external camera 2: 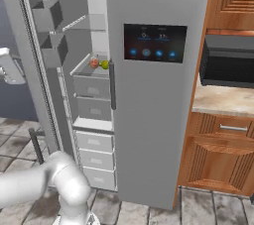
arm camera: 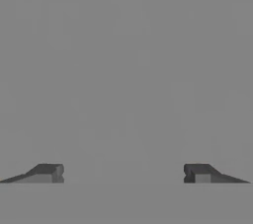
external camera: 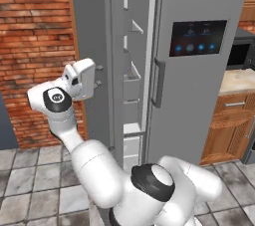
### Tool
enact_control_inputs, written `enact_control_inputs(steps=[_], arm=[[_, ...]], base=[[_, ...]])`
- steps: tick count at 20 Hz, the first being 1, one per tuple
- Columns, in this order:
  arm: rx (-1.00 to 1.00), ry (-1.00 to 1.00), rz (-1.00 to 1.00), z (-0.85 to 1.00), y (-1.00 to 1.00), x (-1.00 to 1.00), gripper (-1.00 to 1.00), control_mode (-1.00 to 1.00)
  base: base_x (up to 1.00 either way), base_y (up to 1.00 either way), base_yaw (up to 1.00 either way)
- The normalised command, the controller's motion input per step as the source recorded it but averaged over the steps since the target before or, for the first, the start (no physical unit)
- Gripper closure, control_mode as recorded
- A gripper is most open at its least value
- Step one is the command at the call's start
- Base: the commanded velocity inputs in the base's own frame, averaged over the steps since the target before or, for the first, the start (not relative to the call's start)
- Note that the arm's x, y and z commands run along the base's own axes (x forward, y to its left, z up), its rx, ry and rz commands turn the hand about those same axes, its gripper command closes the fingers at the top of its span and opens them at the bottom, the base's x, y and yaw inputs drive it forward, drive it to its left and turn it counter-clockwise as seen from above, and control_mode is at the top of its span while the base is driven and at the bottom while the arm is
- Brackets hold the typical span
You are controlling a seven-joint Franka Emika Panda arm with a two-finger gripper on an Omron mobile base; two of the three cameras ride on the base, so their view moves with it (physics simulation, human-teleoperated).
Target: Take the pear and peach from the highest rack and move them to the second highest rack where the lemon wedge and fish are located, to maximize freezer space. Close the freezer door after rearranging.
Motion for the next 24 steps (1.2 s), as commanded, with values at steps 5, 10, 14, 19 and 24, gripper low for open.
enact_control_inputs(steps=[5,10,14,19,24], arm=[[-0.02,-0.04,0.0,0.12,-1.0,0.2,-1.0,-1.0],[0.06,-0.03,0.04,0.09,-0.97,0.64,-1.0,-1.0],[0.16,0.0,0.12,0.09,-0.76,0.93,-1.0,-1.0],[0.2,0.0,0.16,0.14,-0.49,0.96,-1.0,-1.0],[0.17,-0.01,0.26,0.07,-0.31,0.75,-1.0,-1.0]], base=[[0.0,0.0,0.0],[0.0,0.0,0.0],[0.0,0.0,0.0],[0.0,0.0,0.0],[0.0,0.0,0.0]])
